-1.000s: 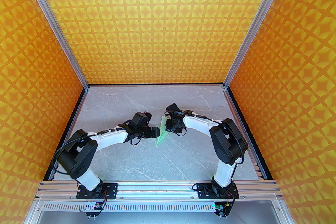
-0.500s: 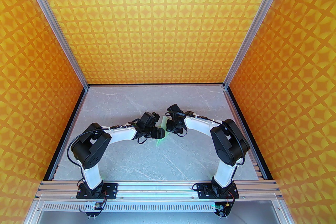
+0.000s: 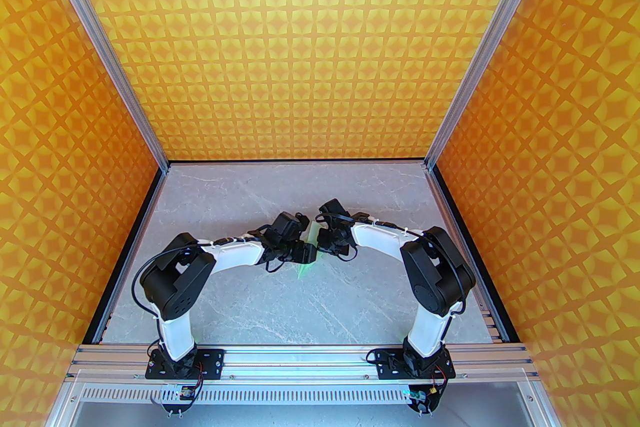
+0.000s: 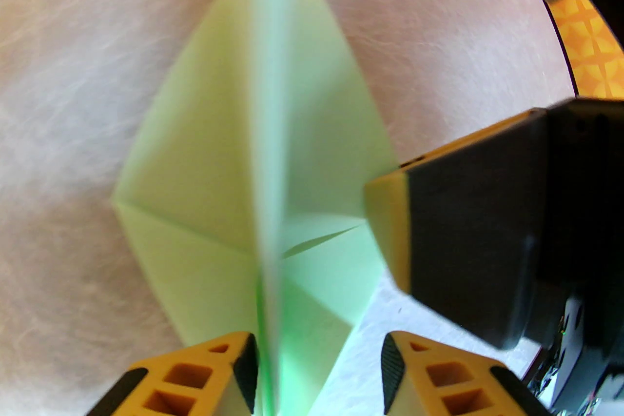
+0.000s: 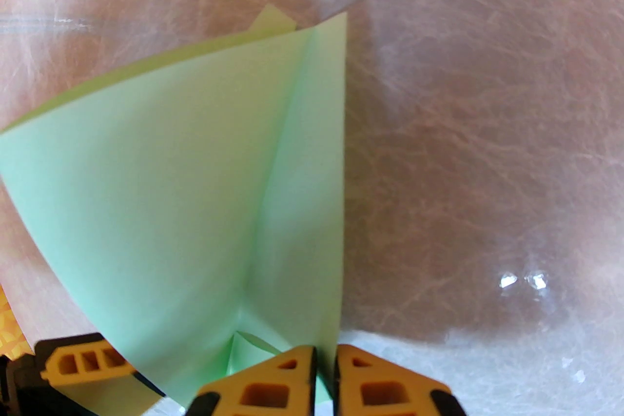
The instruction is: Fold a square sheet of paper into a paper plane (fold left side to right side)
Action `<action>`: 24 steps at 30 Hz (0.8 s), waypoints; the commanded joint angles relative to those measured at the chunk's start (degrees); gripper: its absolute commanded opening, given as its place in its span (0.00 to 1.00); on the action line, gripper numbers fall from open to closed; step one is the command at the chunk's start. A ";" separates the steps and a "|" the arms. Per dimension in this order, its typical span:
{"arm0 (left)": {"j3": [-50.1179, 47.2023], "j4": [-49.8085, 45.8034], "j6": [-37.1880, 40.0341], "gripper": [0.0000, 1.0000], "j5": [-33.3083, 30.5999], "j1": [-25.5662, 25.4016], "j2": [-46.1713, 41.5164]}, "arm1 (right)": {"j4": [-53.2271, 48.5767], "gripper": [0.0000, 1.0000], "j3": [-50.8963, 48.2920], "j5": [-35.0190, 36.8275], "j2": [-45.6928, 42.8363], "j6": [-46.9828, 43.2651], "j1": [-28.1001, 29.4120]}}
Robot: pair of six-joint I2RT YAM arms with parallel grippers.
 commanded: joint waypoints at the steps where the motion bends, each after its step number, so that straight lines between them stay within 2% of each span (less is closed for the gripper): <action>1: 2.00 -3.01 2.59 0.45 -1.88 -1.16 1.37 | 0.51 0.14 -0.73 -0.83 -1.23 0.47 -0.42; 3: 2.58 -4.05 3.10 0.45 -3.06 -1.59 1.78 | 0.47 0.14 -0.88 -0.84 -1.35 0.51 -0.38; 10: 4.59 -6.95 3.16 0.34 -6.70 -2.08 3.52 | 0.87 0.13 -1.75 -0.75 -2.22 0.65 -0.51; 13: 5.25 -7.90 3.07 0.28 -7.72 -2.20 4.05 | 1.03 0.10 -2.27 -0.58 -2.56 0.74 -0.51; 19: 7.08 -10.17 3.46 0.24 -9.64 -3.04 5.86 | 1.46 0.11 -2.86 -0.57 -3.25 0.90 -0.69; 24: 7.56 -10.70 3.40 0.15 -10.64 -3.48 5.85 | 1.52 0.14 -3.53 -0.31 -4.29 1.00 -0.82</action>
